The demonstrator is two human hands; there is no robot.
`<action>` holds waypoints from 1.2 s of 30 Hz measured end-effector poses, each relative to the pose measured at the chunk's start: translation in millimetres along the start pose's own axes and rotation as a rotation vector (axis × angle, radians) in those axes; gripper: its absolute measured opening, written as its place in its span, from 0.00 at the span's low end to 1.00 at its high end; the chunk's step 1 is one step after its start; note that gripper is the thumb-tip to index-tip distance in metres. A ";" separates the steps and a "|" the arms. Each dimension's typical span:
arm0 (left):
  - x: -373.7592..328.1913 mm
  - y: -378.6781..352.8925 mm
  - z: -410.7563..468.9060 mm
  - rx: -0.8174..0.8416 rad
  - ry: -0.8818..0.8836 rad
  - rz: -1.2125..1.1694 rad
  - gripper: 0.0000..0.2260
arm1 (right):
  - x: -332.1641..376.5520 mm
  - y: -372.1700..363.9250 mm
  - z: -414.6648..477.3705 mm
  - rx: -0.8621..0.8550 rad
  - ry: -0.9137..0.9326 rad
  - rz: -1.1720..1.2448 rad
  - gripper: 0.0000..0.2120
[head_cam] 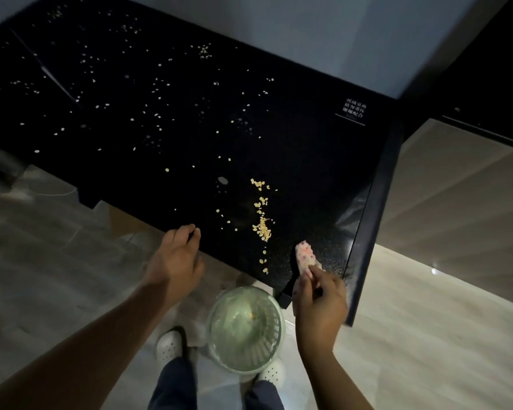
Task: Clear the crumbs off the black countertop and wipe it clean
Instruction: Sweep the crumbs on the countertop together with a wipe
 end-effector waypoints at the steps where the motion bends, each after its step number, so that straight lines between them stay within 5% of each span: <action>1: 1.7 -0.5 0.7 0.020 -0.019 0.003 0.25 | 0.4 -3.8 -3.5 -0.011 0.001 -0.020 0.10; 16: 60.3 15.3 19.1 0.061 -0.323 -0.295 0.24 | 82.1 -81.9 -30.4 -0.264 -0.011 0.132 0.08; 24: 141.9 9.7 15.9 0.009 -0.229 -0.277 0.22 | 92.7 -71.4 -45.5 -0.299 0.041 0.055 0.09; 30: 131.7 7.2 33.3 0.020 -0.197 -0.268 0.29 | 53.5 -61.5 -28.5 -0.379 -0.119 -0.093 0.11; 36: 127.4 5.6 62.4 -0.012 -0.080 -0.152 0.30 | 64.2 -104.5 -26.7 -0.349 -0.088 -0.049 0.11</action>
Point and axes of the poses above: each hand's wrist, its own z-axis towards the middle knuckle, its own y-axis out of the back of the hand, x = y × z, the point moved 6 cm from there along z, towards the middle knuckle, and after that the axes turned 9 degrees about z, right-handed, at the moved point
